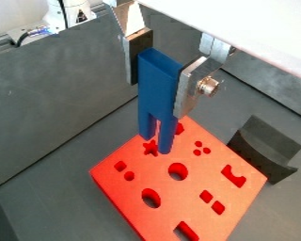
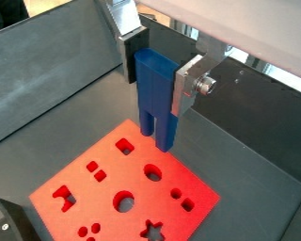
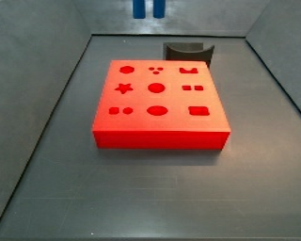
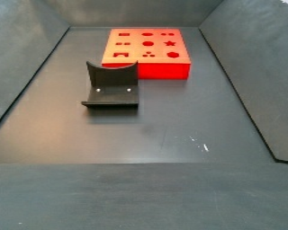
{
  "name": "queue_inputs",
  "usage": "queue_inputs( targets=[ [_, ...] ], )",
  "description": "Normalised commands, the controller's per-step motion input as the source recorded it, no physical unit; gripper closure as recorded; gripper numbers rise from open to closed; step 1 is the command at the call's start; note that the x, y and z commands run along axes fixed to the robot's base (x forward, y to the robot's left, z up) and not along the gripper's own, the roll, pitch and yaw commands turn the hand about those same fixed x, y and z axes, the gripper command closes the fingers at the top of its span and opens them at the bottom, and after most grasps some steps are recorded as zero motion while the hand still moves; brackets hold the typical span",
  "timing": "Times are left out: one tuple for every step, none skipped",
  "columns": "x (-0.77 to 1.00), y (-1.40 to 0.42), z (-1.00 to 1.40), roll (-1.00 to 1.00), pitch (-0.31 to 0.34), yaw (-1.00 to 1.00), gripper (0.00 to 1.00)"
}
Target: Insert the square-circle object.
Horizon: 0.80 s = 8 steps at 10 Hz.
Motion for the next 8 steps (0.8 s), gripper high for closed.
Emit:
queue_inputs(
  targets=[
    [0.00, 0.00, -0.50, 0.03, -0.040, 0.00, 1.00],
    [-0.02, 0.00, -0.94, 0.08, -0.120, 0.00, 1.00],
    [-0.04, 0.00, -1.00, 0.00, -0.129, 0.00, 1.00],
    [0.00, 0.00, -0.96, -0.04, -0.124, 0.00, 1.00],
    [0.00, 0.00, -1.00, 0.00, -0.119, 0.00, 1.00],
    [0.00, -0.01, -1.00, 0.00, -0.100, 0.00, 1.00],
    [-0.04, 0.00, -1.00, 0.00, -0.080, 0.00, 1.00],
    [-0.15, 0.00, -1.00, 0.01, -0.063, 0.00, 1.00]
  ],
)
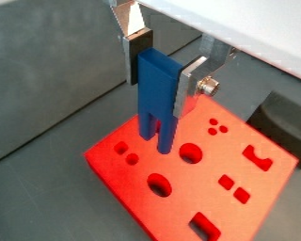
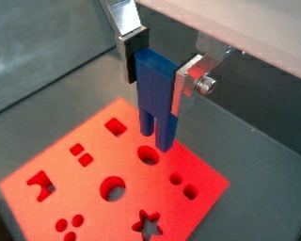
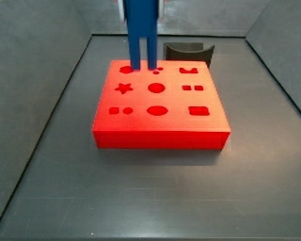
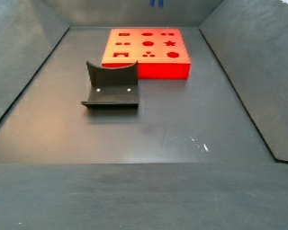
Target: Insert the square-circle object.
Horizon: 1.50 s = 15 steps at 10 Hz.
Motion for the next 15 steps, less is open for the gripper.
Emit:
queue_inputs(
  targets=[
    [-0.23, 0.00, -0.97, 0.06, -0.083, 0.03, 1.00],
    [-0.20, -0.01, -0.99, 0.10, -0.067, 0.04, 1.00],
    [-0.29, -0.09, -1.00, 0.09, -0.099, 0.03, 1.00],
    [-0.31, -0.09, -0.87, 0.10, -0.099, 0.01, 1.00],
    [-0.06, -0.07, -0.52, 0.06, -0.096, 0.06, 1.00],
    [-0.05, -0.12, -0.46, 0.09, -0.080, 0.10, 1.00],
    [-0.02, -0.09, -0.47, 0.14, -0.061, 0.11, 1.00],
    [0.00, -0.05, -0.44, 0.15, -0.041, 0.10, 1.00],
    [0.00, -0.03, -0.38, 0.15, -0.023, 0.07, 1.00],
    [-0.24, 0.00, -0.24, 0.06, -0.036, 0.00, 1.00],
    [-0.23, 0.00, -0.05, -0.02, -0.074, 0.00, 1.00],
    [-0.06, 0.00, -0.03, -0.07, -0.087, 0.04, 1.00],
    [-0.15, 0.00, -0.07, -0.06, -0.111, 0.05, 1.00],
    [0.00, -0.08, -0.09, -0.06, -0.109, 0.07, 1.00],
    [0.13, -0.11, -0.16, -0.05, -0.091, 0.11, 1.00]
  ],
)
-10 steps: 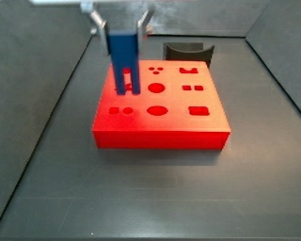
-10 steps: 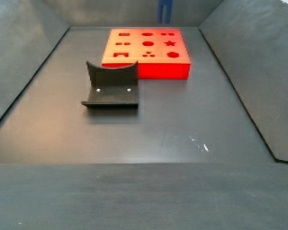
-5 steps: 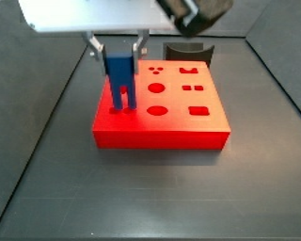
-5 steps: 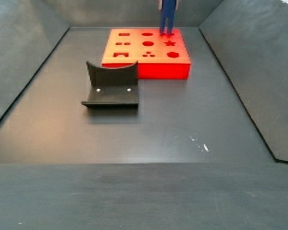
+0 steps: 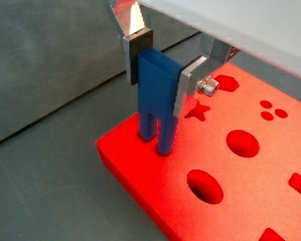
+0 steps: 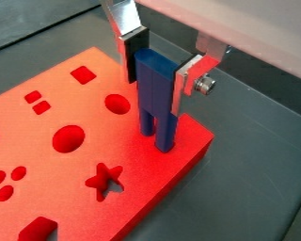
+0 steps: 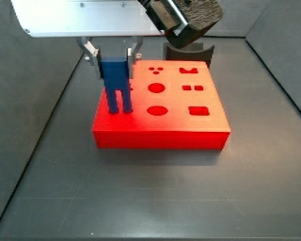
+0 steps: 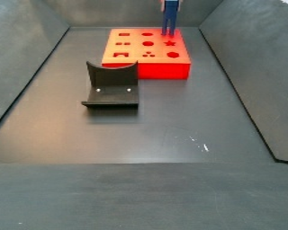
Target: Insert the square-circle object.
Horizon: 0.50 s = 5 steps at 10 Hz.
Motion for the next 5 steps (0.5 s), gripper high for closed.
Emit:
queue_inputs(
  targets=[
    [0.17, -0.08, -0.19, -0.06, -0.086, 0.08, 1.00],
    [0.00, 0.00, -0.25, -0.06, -0.119, 0.00, 1.00],
    [0.00, 0.00, -0.33, -0.04, -0.133, 0.00, 1.00],
    [0.00, 0.00, -0.41, 0.00, -0.124, 0.00, 1.00],
    [0.00, 0.00, -0.63, 0.03, -0.147, 0.00, 1.00]
  ],
)
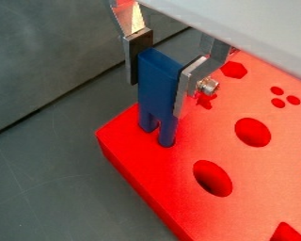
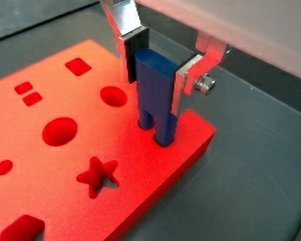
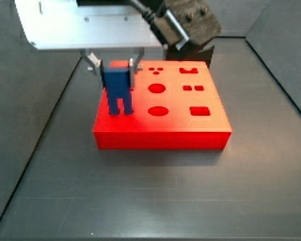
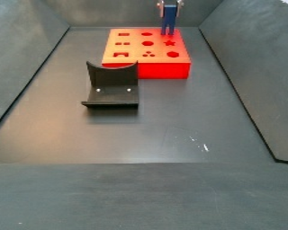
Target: Insert the square-circle object.
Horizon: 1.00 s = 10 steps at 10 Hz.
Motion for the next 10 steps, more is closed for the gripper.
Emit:
queue_inputs(
  targets=[
    [0.05, 0.00, -0.85, 0.11, -0.159, 0.00, 1.00],
    [0.02, 0.00, -0.91, 0.11, -0.127, 0.00, 1.00],
    [0.00, 0.00, -0.94, 0.13, -0.106, 0.00, 1.00],
    [0.00, 0.00, -0.94, 0.16, -0.089, 0.00, 1.00],
    [0.00, 0.00, -0.93, 0.18, -0.079, 0.00, 1.00],
    [0.00, 0.00, -0.94, 0.20, -0.063, 0.00, 1.00],
    [0.00, -0.03, -0.97, 0.21, 0.000, 0.00, 1.00],
    [0.09, -0.08, -0.95, 0.20, 0.000, -0.03, 1.00],
    [0.08, -0.08, -0.93, 0.18, 0.026, -0.01, 1.00],
    [0.11, -0.01, -0.81, 0.15, 0.147, 0.00, 1.00]
  ],
)
